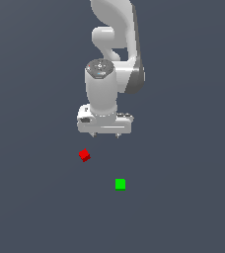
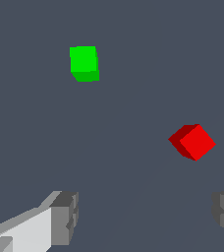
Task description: Stack the red cube on top of the green cube.
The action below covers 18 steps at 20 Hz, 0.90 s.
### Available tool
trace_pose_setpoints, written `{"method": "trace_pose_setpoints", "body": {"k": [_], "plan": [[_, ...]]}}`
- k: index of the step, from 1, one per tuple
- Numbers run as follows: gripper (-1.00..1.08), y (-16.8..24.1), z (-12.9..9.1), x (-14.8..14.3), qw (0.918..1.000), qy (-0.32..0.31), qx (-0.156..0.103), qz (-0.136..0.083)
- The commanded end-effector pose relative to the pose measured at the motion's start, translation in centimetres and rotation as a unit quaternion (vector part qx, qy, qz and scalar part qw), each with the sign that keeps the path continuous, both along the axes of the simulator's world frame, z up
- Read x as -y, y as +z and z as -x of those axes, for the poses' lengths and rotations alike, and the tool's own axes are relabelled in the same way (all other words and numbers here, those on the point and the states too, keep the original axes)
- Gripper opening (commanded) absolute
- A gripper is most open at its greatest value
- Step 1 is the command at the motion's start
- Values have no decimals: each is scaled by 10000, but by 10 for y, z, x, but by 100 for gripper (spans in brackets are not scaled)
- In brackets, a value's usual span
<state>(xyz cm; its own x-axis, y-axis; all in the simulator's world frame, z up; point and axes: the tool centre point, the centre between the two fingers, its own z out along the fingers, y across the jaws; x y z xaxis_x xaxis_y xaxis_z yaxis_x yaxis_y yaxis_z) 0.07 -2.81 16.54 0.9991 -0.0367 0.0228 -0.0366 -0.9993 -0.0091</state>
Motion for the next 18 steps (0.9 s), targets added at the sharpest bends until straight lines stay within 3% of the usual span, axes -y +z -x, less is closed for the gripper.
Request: {"method": "trace_pose_setpoints", "body": {"k": [1, 10, 18], "plan": [[100, -4, 1, 5, 9999, 135, -5, 3], [100, -26, 4, 31, 9957, 926, -26, 18], [100, -50, 2, 59, 9840, 1779, -49, 35]]}}
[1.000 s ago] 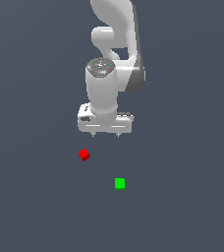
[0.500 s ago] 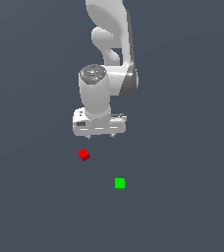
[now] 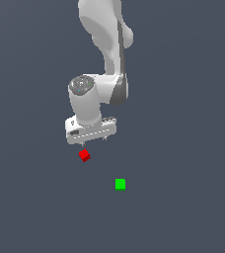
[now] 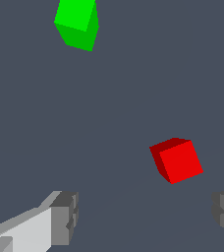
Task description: Stack the red cube on top of the green cube.
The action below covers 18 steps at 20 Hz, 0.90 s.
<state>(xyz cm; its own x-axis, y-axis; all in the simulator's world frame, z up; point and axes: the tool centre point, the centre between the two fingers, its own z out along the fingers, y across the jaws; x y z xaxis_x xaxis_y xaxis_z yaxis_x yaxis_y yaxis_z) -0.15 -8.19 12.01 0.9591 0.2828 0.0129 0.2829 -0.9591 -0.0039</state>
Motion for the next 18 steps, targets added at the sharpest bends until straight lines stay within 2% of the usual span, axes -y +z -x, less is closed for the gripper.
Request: {"method": "trace_pose_setpoints", "body": {"k": [1, 10, 18], "plan": [[100, -8, -1, 9, 9996, 281, -7, 5], [100, -34, -11, 39, 9926, 1216, -32, 27], [100, -47, -19, 54, 9854, 1703, -45, 41]]}}
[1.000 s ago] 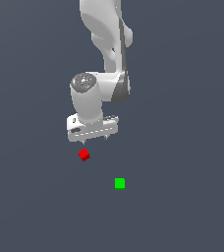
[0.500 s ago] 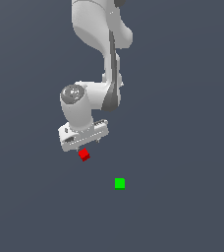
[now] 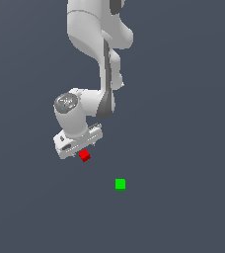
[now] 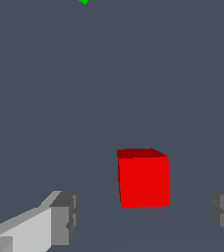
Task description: Stack the red cube on top of the green cube.
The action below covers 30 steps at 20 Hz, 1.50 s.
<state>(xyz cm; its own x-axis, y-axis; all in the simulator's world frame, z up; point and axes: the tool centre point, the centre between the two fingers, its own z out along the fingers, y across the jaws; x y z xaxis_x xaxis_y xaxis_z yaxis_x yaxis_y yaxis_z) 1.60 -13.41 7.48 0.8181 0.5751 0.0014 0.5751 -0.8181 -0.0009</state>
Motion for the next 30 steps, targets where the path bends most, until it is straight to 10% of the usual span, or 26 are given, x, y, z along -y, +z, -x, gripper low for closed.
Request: {"method": "trace_pose_setpoints", "body": {"k": [1, 25, 26, 30], "plan": [[100, -3, -2, 3, 9999, 116, -1, 4], [100, -55, -4, 5, 9998, 197, -3, 8], [-100, -55, -4, 5, 9998, 197, -3, 8], [-100, -55, -4, 5, 9998, 197, -3, 8]]}}
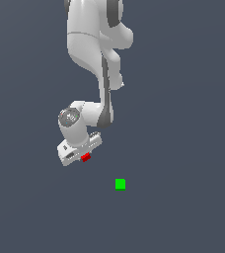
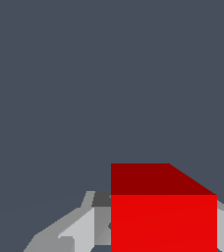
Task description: Stack the red cube on top of the green cube.
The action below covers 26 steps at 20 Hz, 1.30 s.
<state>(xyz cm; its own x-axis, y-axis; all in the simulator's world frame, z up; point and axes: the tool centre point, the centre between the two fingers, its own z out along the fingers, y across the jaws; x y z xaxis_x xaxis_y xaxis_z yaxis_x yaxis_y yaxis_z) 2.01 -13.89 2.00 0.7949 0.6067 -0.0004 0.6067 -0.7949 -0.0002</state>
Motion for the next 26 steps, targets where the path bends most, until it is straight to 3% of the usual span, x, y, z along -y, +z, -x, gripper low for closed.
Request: {"method": "trace_pose_setpoints", "body": {"k": [1, 12, 26], "plan": [[-100, 0, 0, 0, 10000, 1, 2, 0], [-100, 11, 0, 0, 10000, 1, 2, 0], [-100, 92, 1, 0, 10000, 1, 2, 0]]}}
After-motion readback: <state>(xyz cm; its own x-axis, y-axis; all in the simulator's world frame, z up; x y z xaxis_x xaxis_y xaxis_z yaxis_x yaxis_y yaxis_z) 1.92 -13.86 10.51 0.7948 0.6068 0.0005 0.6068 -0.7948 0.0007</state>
